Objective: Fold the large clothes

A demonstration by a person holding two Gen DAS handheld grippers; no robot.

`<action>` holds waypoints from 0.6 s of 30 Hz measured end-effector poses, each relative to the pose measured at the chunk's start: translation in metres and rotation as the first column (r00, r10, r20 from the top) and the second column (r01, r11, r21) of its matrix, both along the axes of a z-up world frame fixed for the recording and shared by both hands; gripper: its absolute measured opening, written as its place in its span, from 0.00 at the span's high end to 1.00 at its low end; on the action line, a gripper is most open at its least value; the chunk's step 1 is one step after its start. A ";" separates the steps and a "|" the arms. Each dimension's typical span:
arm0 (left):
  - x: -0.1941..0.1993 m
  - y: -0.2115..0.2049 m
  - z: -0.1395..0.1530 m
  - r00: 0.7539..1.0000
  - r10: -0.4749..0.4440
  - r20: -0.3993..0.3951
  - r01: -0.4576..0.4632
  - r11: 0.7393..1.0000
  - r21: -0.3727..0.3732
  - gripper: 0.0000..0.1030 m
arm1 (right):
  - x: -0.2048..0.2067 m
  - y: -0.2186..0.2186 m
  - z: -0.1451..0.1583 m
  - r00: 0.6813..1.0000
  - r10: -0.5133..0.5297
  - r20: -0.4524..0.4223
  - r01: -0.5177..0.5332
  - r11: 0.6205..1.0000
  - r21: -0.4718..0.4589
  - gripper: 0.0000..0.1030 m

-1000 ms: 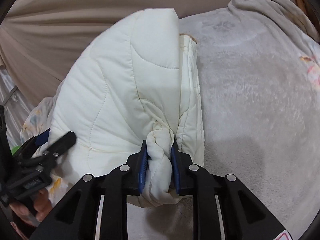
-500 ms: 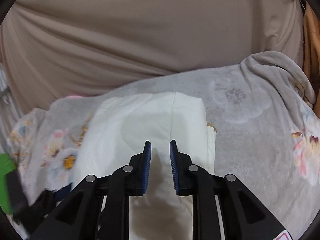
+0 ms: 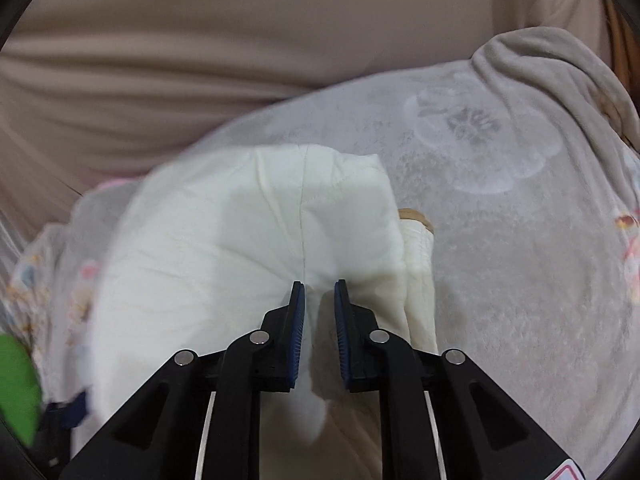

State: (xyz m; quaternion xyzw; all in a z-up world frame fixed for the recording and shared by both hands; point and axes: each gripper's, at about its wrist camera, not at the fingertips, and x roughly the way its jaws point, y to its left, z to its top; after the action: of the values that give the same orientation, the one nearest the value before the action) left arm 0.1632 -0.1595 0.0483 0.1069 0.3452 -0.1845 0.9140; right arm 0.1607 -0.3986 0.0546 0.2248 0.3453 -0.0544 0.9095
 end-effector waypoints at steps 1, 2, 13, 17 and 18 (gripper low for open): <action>0.001 0.002 0.000 1.000 -0.001 -0.008 0.001 1.000 -0.007 0.10 | -0.018 0.003 0.012 0.999 0.009 0.036 -0.009 1.000 -0.004 0.83; 0.002 0.004 0.001 1.000 -0.001 -0.014 0.001 1.000 -0.013 0.10 | -0.032 0.007 0.021 0.999 0.008 0.053 -0.006 1.000 -0.024 0.83; -0.017 0.027 0.020 1.000 -0.009 -0.030 0.007 0.998 -0.063 0.12 | -0.096 0.022 -0.031 0.995 0.044 -0.088 -0.052 0.995 -0.088 0.82; -0.019 0.043 0.015 0.999 0.017 -0.050 -0.020 0.998 -0.057 0.12 | -0.097 0.012 -0.047 0.997 0.047 -0.056 -0.048 0.999 -0.018 0.81; -0.019 0.048 0.015 0.998 0.020 -0.058 -0.024 0.997 -0.074 0.12 | -0.101 0.009 -0.043 0.998 0.047 -0.043 -0.047 0.999 0.002 0.81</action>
State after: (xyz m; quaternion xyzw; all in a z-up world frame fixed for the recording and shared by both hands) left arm 0.1444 -0.1119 0.0632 0.0636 0.3654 -0.1901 0.9090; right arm 0.0597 -0.3891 0.0112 0.2158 0.3701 -0.0375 0.9028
